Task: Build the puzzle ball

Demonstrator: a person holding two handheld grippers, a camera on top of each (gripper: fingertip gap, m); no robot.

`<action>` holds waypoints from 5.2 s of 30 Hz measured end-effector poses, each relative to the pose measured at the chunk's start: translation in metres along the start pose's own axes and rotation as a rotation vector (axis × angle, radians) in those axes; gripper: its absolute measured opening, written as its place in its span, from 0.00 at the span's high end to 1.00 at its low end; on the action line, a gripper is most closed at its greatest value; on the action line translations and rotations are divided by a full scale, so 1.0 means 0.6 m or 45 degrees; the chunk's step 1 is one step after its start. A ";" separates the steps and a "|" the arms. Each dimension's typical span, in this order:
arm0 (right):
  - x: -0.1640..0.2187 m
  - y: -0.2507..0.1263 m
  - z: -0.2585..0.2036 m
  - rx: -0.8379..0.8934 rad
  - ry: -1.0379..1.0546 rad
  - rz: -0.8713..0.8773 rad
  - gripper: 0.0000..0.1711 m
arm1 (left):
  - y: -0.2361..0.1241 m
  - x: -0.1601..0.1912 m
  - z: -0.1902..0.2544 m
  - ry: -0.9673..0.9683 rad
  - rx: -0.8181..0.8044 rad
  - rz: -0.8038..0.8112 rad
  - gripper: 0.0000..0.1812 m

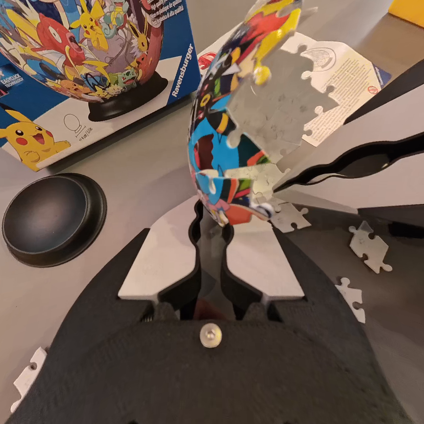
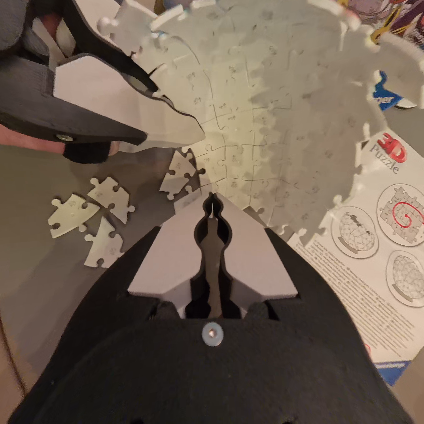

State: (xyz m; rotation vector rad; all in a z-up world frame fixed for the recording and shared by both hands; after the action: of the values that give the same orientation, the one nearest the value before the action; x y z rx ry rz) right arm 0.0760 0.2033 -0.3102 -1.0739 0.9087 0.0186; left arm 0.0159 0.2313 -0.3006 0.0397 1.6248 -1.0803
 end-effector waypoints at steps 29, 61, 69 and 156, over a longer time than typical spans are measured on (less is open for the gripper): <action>0.009 0.008 -0.004 -0.037 0.004 -0.034 1.00 | -0.015 0.018 0.004 -0.003 0.025 -0.029 0.91; 0.015 -0.002 -0.029 0.148 -0.433 -0.120 1.00 | -0.029 0.020 0.013 0.092 -0.077 0.023 0.91; 0.008 -0.013 -0.041 0.324 -0.799 -0.106 1.00 | -0.031 0.019 0.012 0.105 -0.102 0.031 0.92; 0.033 -0.108 -0.026 0.057 0.466 0.130 1.00 | -0.138 0.054 0.111 0.035 0.589 -0.113 0.79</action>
State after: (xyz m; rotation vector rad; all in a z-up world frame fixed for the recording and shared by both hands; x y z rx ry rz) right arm 0.1067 0.1501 -0.2773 -1.0046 1.2872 -0.1167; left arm 0.0098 0.1242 -0.2724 0.2906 1.3803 -1.5111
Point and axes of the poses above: each gripper's, where its closed fingertips meet, y out along the fingers, x out of its underside, z = x × y across the jaws, the point moved 2 cm from there along -y, back along the fingers, and after that the axes turned 5 degrees about -y, right-handed, at the moved point
